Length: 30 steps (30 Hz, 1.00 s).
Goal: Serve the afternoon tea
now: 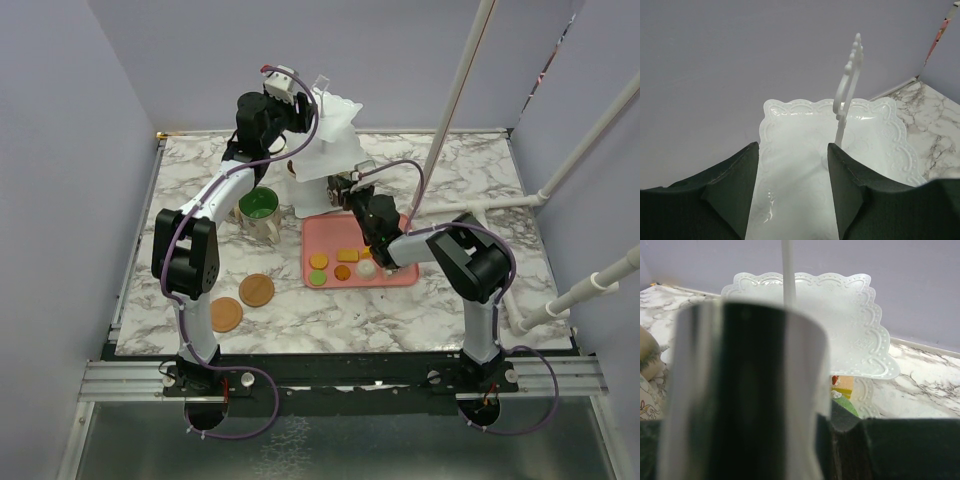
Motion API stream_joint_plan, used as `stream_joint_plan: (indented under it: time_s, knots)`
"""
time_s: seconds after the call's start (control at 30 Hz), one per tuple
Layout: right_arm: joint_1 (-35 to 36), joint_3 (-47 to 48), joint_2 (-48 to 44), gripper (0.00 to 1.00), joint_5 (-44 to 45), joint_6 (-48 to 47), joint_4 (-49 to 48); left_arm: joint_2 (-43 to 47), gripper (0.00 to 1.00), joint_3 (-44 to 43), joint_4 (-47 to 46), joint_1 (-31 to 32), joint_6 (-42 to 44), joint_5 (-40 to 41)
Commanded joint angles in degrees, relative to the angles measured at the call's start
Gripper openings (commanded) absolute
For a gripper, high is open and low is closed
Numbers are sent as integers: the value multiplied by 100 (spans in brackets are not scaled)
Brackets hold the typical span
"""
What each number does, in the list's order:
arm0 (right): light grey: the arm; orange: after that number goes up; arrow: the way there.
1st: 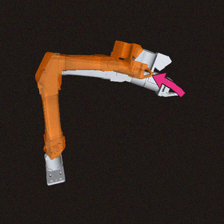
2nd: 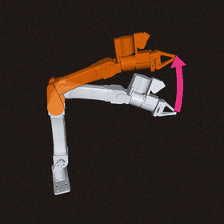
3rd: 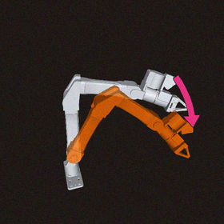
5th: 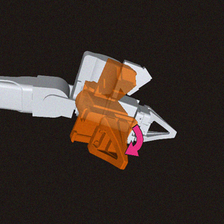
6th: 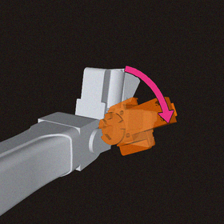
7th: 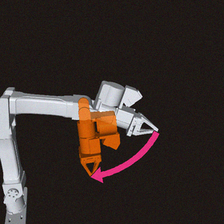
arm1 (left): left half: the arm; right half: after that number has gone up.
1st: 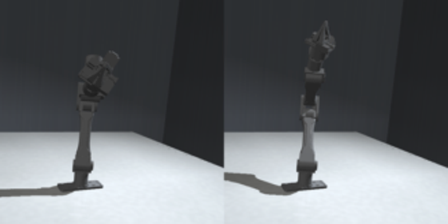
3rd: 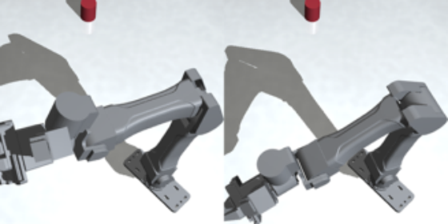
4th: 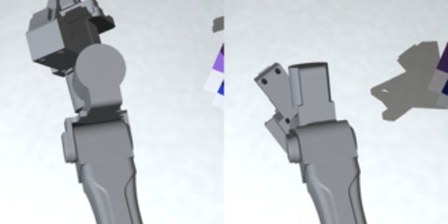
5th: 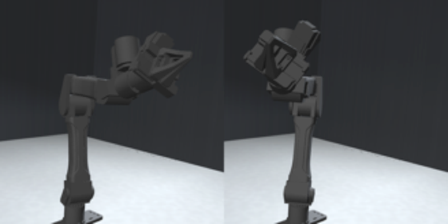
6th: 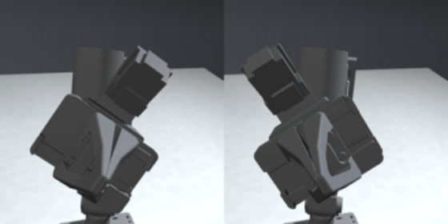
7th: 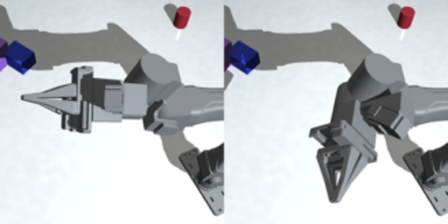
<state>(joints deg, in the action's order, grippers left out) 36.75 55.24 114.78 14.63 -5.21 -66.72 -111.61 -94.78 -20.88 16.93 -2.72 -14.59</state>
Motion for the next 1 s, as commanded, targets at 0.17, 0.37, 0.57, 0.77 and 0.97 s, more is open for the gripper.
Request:
stream_joint_plan:
  time_s: [0.17, 0.37, 0.57, 0.77, 0.97]
  knots:
    - [19, -134, 74, 38, 294, 65, -202, 289, 59, 43, -39, -37, -35, -228]
    - [16, -293, -87, 48, 274, 227, -178, 289, 59, 2, -40, -38, -78, -244]
    - [26, -304, -265, 52, 198, 315, -71, 316, 58, -20, -43, -33, -85, -263]
    - [29, -392, -536, 53, 147, 309, -22, 326, 58, -40, -42, -32, -106, -279]
    - [25, -724, -1055, 53, 129, 361, 165, 327, 58, -60, -42, -39, -122, -287]
